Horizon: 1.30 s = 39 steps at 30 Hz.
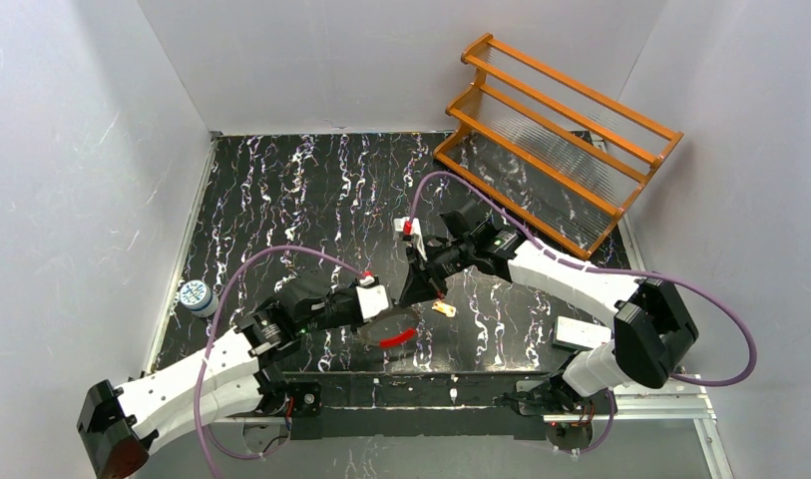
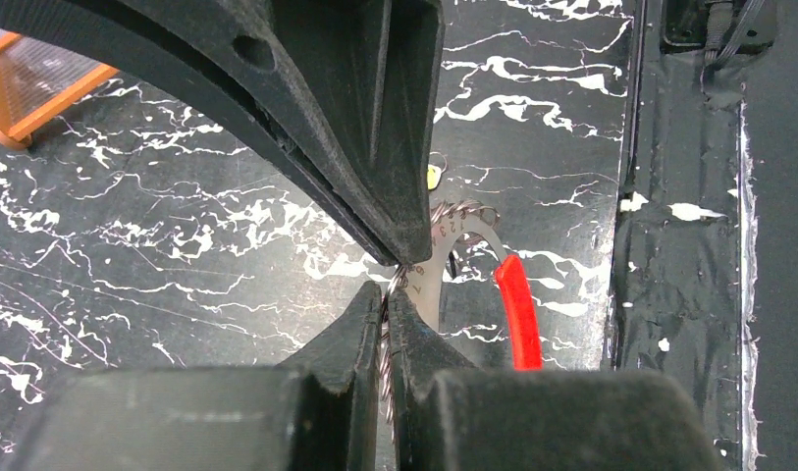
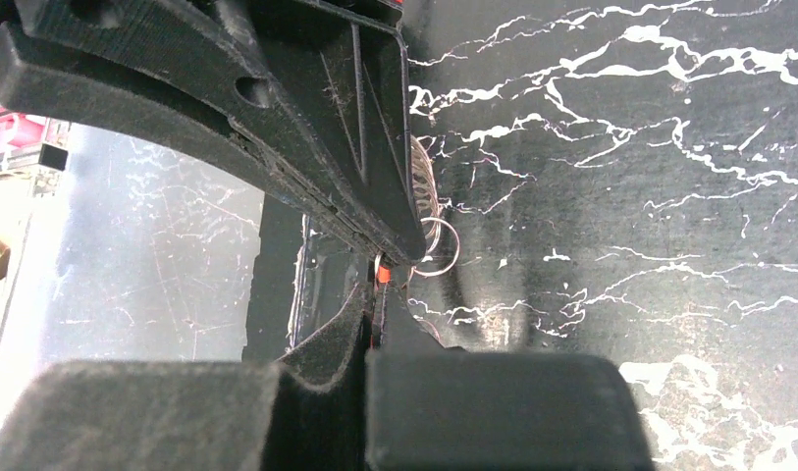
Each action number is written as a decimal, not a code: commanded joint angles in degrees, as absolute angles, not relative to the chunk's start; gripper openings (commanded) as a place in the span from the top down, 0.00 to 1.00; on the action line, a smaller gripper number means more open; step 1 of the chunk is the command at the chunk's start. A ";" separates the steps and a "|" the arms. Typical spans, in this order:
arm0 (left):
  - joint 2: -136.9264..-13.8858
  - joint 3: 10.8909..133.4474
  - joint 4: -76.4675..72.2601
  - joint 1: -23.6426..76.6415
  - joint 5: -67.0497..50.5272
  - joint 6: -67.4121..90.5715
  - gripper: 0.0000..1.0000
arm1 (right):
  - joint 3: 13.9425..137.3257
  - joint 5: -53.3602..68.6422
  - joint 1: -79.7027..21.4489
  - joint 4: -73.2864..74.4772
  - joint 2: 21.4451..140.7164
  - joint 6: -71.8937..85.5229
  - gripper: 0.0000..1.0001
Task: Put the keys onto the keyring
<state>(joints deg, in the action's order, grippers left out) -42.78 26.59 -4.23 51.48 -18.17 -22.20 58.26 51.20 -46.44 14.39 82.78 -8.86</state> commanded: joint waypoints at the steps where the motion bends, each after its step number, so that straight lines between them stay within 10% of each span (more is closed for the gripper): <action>1: -39.83 25.08 -5.36 51.64 -16.32 -21.26 1.00 | 57.24 52.03 -46.67 12.97 80.64 -8.35 0.99; 27: -30.24 22.35 -3.96 51.59 -10.29 -18.54 1.00 | 58.24 51.47 -46.67 12.55 78.66 -6.91 0.99; 34: -29.81 24.07 -3.78 51.60 -12.13 -20.15 0.49 | 59.27 51.16 -46.67 12.07 78.34 -4.85 0.99; 39: -30.76 25.00 -6.97 51.60 -13.69 -18.68 0.49 | 59.76 51.18 -46.67 11.89 78.07 -4.34 0.99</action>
<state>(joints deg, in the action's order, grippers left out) -30.33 22.52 -4.19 51.83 -12.47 -19.31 57.23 50.65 -46.89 12.27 80.18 -5.67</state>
